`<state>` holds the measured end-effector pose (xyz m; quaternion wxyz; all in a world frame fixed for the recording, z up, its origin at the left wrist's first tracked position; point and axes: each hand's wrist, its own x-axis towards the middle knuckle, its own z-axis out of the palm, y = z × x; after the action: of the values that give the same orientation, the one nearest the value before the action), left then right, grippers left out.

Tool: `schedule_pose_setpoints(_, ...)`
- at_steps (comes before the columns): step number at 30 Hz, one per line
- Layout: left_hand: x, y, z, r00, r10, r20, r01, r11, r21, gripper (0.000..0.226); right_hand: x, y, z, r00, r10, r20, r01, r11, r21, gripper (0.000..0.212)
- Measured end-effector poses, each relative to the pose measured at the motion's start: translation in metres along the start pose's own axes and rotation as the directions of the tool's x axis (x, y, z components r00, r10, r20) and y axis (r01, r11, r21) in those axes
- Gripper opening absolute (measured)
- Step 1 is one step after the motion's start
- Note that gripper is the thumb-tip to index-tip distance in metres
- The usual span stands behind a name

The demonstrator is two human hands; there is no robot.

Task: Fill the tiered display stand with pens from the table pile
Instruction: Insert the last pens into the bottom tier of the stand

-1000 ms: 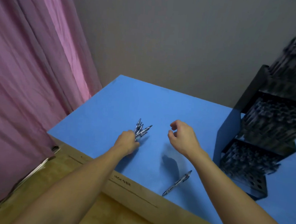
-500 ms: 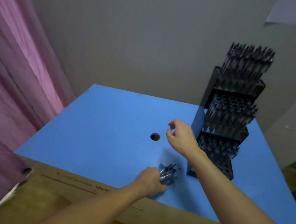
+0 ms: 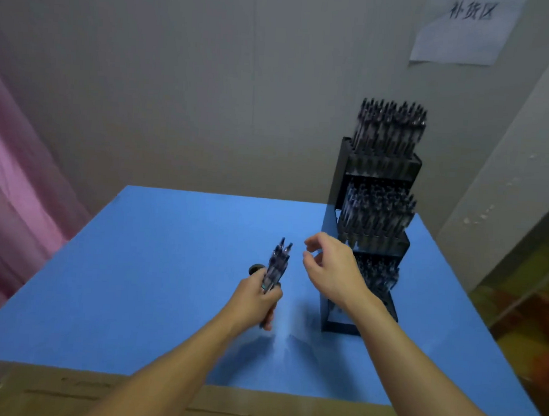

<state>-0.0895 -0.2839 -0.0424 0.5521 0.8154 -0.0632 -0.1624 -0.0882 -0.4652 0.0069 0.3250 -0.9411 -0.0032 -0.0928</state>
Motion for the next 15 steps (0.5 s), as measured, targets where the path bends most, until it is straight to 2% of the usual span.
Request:
schedule_pose_setpoints(4, 0.010, 0.025, 0.004, 0.993, 0.106, 0.048, -0.100, 0.989, -0.109, 0.016, -0.017, 0.003, -0.024, 0.993, 0.049, -0.107, -0.039, 0.995, 0.095, 0.018)
schedule_pose_setpoints(9, 0.013, 0.055, 0.024, 0.973, 0.186, 0.137, -0.154, 0.965, -0.213, 0.022, -0.038, 0.020, -0.053, 0.969, 0.122, -0.215, -0.066, 0.965, 0.252, 0.010)
schedule_pose_setpoints(15, 0.009, 0.080, 0.064, 0.931, 0.253, 0.264, -0.212, 0.961, -0.175, 0.024, -0.046, 0.043, -0.088, 0.989, 0.106, -0.107, -0.043, 0.879, 0.474, 0.019)
